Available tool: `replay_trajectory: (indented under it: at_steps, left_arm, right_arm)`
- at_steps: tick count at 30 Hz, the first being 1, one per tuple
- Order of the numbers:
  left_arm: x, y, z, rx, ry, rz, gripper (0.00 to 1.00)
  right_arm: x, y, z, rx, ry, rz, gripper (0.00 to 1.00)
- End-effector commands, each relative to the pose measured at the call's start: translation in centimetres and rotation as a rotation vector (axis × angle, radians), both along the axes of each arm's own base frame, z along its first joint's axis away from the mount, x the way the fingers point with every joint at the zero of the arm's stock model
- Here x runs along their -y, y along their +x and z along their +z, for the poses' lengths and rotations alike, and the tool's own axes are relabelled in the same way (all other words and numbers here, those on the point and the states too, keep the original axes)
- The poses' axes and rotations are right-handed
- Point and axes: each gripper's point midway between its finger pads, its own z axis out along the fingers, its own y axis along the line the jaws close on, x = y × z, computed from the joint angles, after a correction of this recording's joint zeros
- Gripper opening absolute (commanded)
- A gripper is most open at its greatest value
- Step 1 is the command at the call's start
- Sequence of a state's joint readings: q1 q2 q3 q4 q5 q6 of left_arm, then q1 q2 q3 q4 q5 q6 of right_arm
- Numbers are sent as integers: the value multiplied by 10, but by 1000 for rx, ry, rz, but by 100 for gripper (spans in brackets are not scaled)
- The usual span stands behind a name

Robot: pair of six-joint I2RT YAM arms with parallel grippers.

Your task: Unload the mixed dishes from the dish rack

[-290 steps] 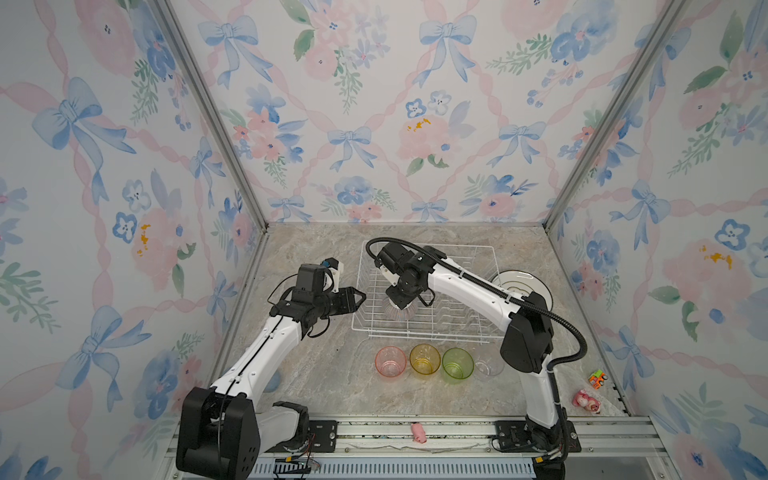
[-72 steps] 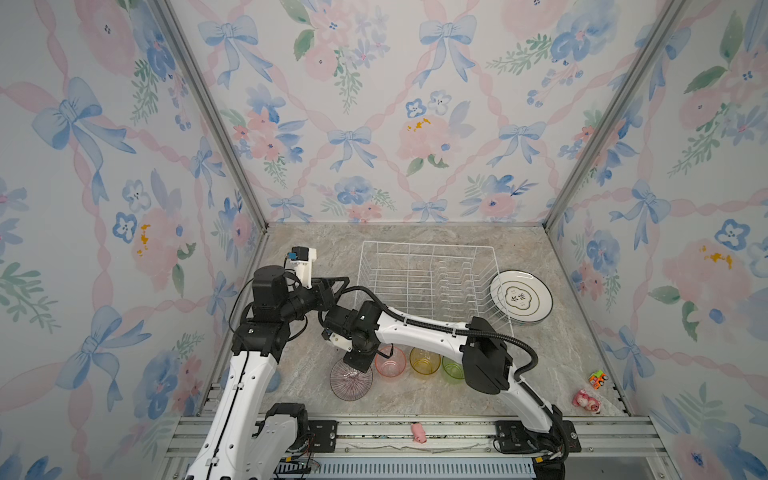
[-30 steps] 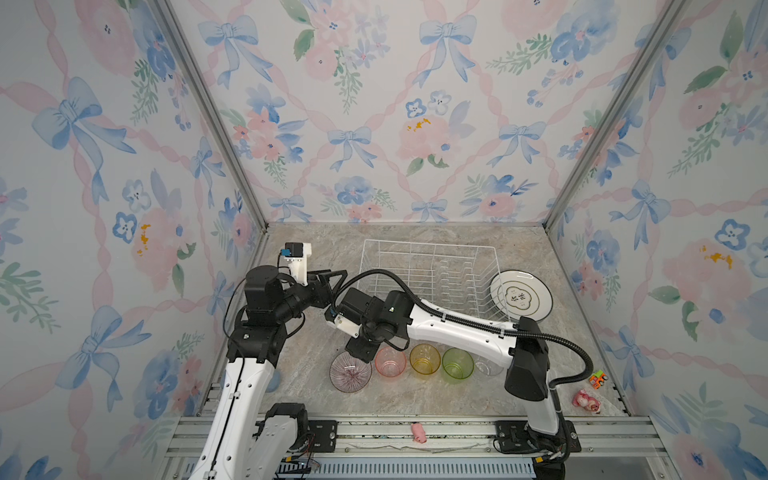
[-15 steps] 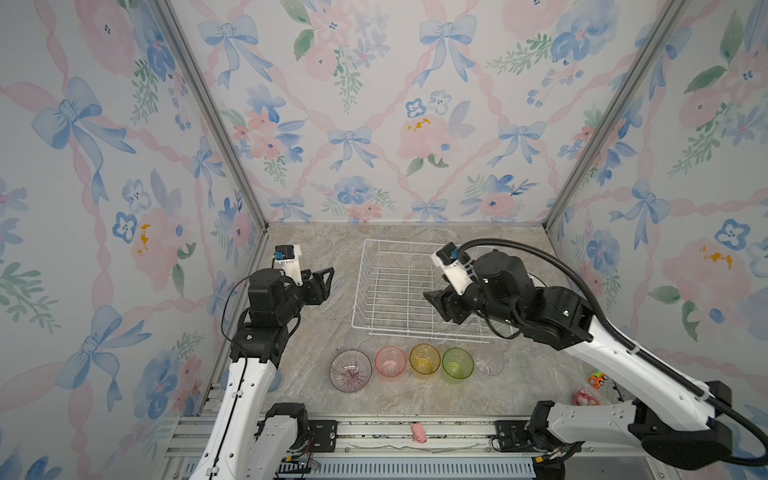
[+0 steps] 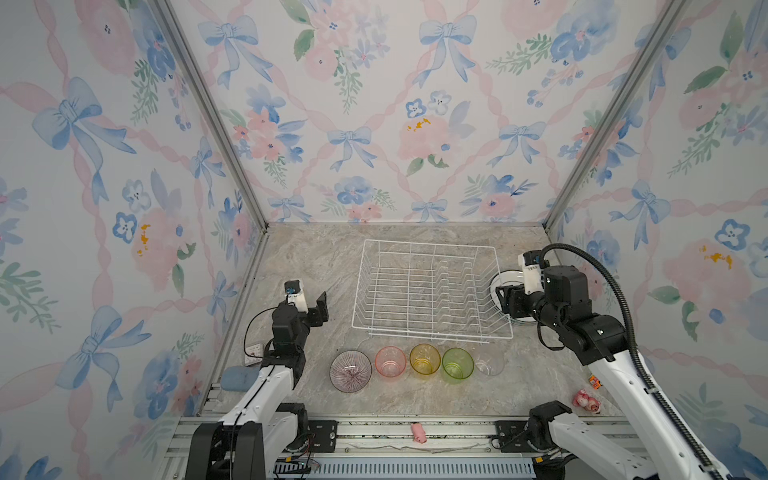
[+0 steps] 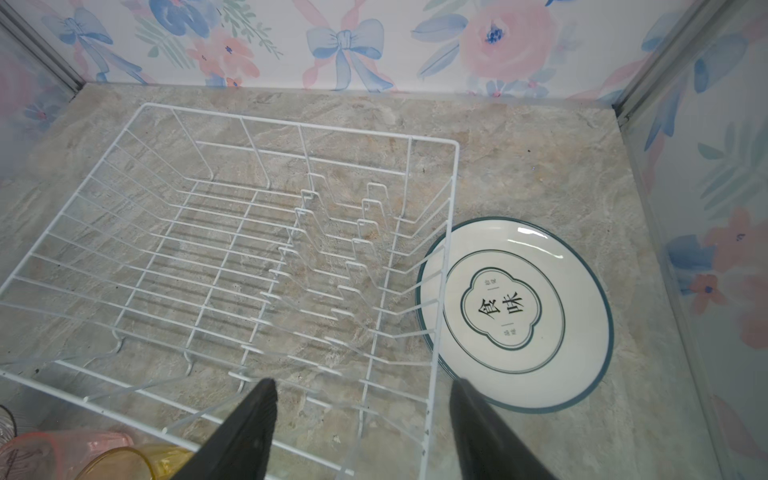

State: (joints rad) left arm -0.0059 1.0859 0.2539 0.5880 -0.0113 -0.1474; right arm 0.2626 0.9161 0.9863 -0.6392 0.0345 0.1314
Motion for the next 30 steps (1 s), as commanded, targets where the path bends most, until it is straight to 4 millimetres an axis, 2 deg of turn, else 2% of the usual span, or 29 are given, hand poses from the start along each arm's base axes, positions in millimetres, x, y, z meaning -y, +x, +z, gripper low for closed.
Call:
replay_trajectory:
  at_steps: [1,4,5,6,10,13,15,17,20,23,26,30]
  left_arm:
    - [0,13,16,129,50,-20,84]
    - [2,7,10,200,61,-29,88]
    - [3,7,12,229,75,-40,96]
    - [6,8,12,225,94,-63,98]
    - [8,10,4,238,121,-74,98]
    - [17,15,-3,275,134,-122,98]
    - [8,21,-16,168,126,-79,98]
    - [14,26,-12,211,128,-110,98]
    - [10,22,-12,196,122,-91,98]
    - [9,23,-13,200,131,-80,98]
    - [9,25,-12,203,131,-81,98]
    - [11,24,-13,202,130,-90,98]
  right_arm:
    - [6,12,-1,32,39,-24,69]
    - [23,20,-9,49,40,-91,69]
    - [29,23,-11,64,39,-121,69]
    - [35,24,-13,80,33,-147,69]
    - [54,30,-26,151,15,-228,70]
    - [68,34,-35,185,2,-283,71]
    - [74,38,-39,201,-12,-302,73]
    - [82,43,-44,224,-30,-321,78]
    - [94,49,-60,248,-48,-362,84]
    - [100,56,-79,310,-50,-375,84]
    - [97,64,-90,408,-21,-365,85]
    - [99,77,-109,422,-39,-369,85]
